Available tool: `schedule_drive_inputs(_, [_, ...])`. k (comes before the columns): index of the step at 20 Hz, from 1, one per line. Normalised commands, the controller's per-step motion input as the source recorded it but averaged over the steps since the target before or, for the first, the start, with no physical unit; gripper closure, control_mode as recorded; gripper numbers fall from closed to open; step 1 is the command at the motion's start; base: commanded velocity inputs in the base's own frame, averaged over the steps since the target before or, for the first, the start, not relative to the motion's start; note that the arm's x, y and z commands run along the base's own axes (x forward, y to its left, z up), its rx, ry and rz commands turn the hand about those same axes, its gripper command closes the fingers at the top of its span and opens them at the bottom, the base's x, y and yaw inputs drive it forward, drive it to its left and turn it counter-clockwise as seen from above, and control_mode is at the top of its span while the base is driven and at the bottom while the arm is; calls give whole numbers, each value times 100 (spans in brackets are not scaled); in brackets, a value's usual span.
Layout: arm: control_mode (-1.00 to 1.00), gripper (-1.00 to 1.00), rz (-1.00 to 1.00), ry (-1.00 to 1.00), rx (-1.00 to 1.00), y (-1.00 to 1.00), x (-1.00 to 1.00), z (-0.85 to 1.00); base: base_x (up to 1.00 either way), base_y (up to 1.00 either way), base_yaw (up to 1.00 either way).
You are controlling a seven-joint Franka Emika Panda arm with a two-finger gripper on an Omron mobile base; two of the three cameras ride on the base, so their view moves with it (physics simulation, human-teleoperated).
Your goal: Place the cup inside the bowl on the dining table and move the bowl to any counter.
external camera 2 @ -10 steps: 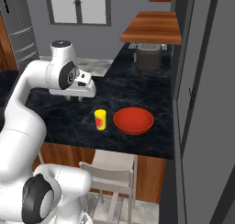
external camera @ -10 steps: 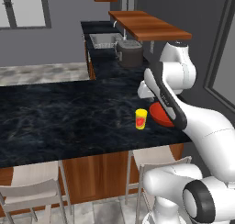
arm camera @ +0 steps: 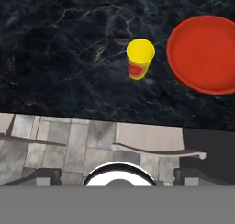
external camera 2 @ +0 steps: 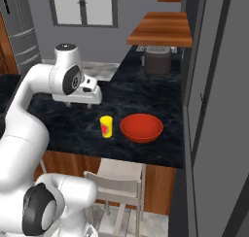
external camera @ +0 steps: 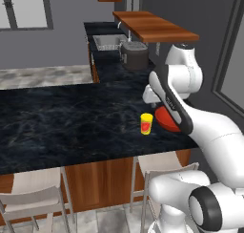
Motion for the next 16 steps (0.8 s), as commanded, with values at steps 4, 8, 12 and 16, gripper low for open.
schedule_drive_inputs(4, [-100, -100, 0, 1, 0, 0, 5, -20, 0, 0, 0])
schedule_drive_inputs(8, [-100, -100, 0, 0, 0, 0, 1, -15, 0, 0, 0])
schedule_drive_inputs(12, [-100, -100, 0, 0, 0, 0, 9, -17, 0, 0, 0])
schedule_drive_inputs(16, [-100, -100, 0, 0, 0, 0, 33, -12, 0, 0, 0])
